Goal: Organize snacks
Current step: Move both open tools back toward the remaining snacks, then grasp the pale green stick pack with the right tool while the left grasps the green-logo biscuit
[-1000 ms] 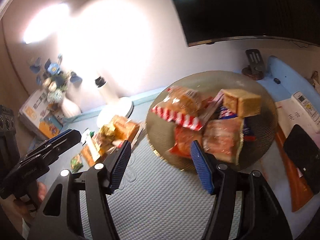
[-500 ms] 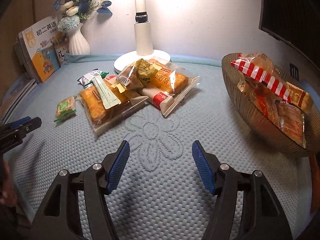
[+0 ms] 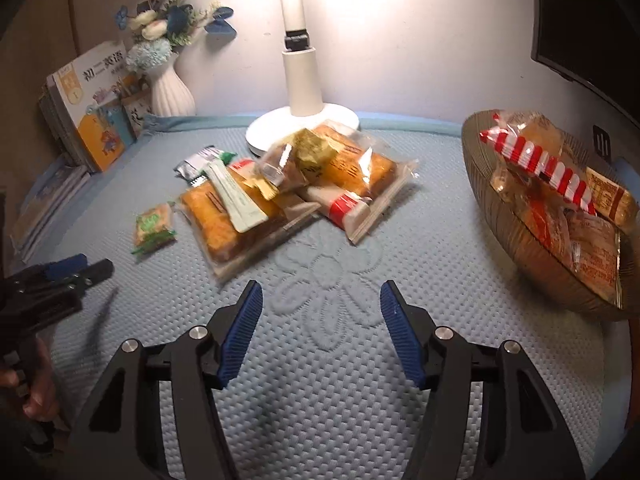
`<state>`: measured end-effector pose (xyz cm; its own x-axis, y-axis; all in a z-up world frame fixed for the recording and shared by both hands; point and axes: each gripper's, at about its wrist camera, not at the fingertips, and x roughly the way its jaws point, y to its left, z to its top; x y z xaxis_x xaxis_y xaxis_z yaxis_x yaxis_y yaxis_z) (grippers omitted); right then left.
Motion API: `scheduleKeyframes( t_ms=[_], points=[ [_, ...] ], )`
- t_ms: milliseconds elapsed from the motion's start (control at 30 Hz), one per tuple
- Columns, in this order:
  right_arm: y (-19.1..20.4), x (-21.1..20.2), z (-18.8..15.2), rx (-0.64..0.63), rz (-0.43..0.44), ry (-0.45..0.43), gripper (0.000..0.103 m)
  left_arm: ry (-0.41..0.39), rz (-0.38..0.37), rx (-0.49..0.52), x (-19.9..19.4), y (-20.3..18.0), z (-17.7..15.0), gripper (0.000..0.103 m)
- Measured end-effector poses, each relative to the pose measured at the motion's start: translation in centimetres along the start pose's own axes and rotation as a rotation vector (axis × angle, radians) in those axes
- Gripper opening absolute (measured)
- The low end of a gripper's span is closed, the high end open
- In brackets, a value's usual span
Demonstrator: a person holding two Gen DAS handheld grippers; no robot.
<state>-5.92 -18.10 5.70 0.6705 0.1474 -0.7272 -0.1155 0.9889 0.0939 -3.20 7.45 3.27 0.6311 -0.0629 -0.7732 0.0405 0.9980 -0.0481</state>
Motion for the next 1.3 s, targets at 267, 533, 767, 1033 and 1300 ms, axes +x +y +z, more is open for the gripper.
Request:
scheduleKeyframes(
  t_ms=[267,533,767,1033,1300],
  points=[
    [4.6,2.8,5.4,-0.107,0.1,0.04,0.04,-0.056,0.074,0.139,-1.7,-3.6,5.1,0.071],
    [6.6,8.4,6.7,-0.173,0.09,0.113,0.037,0.035,-0.11,0.109,3.0,-3.8,5.7,0.071],
    [7.0,10.1,6.4,-0.207,0.068,0.126,0.031,0.057,-0.082,0.098,5.1,-3.7,5.6,0.071],
    [7.3,7.8,4.7,-0.232,0.073,0.113,0.02,0.045,-0.105,0.132,4.4,-3.7,5.1,0.056],
    [5.1,2.0,-0.3,-0.187,0.081,0.152,0.02,0.046,-0.171,0.2,1.0,-4.4,1.3,0.052]
  ],
)
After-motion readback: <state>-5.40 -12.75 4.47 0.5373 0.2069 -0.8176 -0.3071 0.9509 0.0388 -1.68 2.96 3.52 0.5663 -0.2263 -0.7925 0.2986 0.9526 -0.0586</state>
